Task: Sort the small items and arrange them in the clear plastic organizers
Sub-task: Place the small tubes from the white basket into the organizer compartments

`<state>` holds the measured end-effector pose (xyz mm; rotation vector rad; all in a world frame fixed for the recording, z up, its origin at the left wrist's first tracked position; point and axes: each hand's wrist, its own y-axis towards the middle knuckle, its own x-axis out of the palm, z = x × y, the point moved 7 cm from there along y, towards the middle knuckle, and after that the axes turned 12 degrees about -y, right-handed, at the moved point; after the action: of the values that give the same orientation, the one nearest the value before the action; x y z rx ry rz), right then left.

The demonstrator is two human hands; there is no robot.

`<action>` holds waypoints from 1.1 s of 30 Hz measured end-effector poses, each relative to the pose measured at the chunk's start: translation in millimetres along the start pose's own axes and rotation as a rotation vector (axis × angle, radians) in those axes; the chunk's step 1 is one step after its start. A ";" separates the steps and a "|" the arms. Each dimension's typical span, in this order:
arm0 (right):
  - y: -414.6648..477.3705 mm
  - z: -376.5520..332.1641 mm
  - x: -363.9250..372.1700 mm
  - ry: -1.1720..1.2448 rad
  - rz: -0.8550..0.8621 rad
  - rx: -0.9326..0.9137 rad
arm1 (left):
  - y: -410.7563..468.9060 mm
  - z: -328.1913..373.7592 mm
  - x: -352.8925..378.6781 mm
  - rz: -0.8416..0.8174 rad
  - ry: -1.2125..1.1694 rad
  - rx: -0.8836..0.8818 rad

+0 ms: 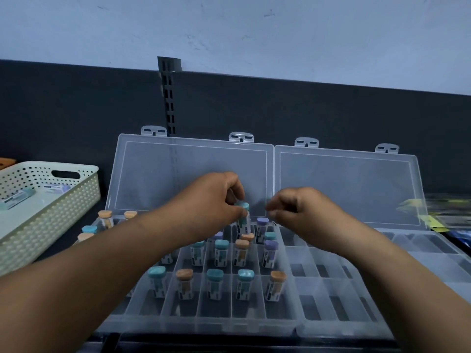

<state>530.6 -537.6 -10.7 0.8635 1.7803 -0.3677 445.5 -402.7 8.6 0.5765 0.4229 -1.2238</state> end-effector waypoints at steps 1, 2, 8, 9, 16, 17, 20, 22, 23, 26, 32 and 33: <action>-2.1 -6.1 -4.2 0.066 0.012 -0.017 | -0.3 1.9 0.5 0.006 0.002 0.006; -4.4 -12.5 -6.6 0.125 0.001 -0.034 | -0.7 4.0 0.9 0.012 0.001 0.016; -9.9 -30.4 -3.2 0.207 -0.092 -0.095 | -2.5 14.7 7.3 0.002 -0.010 0.071; -9.7 -28.9 -3.0 0.190 -0.083 -0.088 | -2.3 15.6 9.5 -0.008 -0.015 0.079; -17.9 -20.5 -9.2 0.055 -0.039 -0.093 | -3.9 17.7 20.3 -0.085 -0.049 0.115; -18.9 -20.0 -9.7 0.041 -0.038 -0.093 | -3.9 16.1 20.5 -0.100 -0.046 0.111; -22.7 -16.7 -8.5 -0.042 -0.044 -0.093 | -4.5 9.0 18.7 -0.121 0.110 0.119; -25.5 -12.7 -4.6 -0.098 -0.058 -0.081 | -5.3 4.6 16.9 -0.126 0.274 0.144; -27.0 -10.5 -1.7 -0.120 -0.071 -0.068 | -6.1 2.8 16.6 -0.135 0.331 0.152; -31.1 -5.2 8.8 -0.180 -0.137 -0.035 | -7.9 -4.6 18.3 -0.181 0.440 0.146; -36.5 1.8 25.8 -0.229 -0.291 -0.007 | -9.9 -15.1 19.3 -0.225 0.490 0.089; -36.5 3.6 28.3 -0.230 -0.306 0.002 | -10.2 -16.3 18.6 -0.224 0.481 0.081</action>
<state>502.6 -554.4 -43.6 0.5243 1.6957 -0.6412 441.2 -408.9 -17.1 0.9168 0.8636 -1.3160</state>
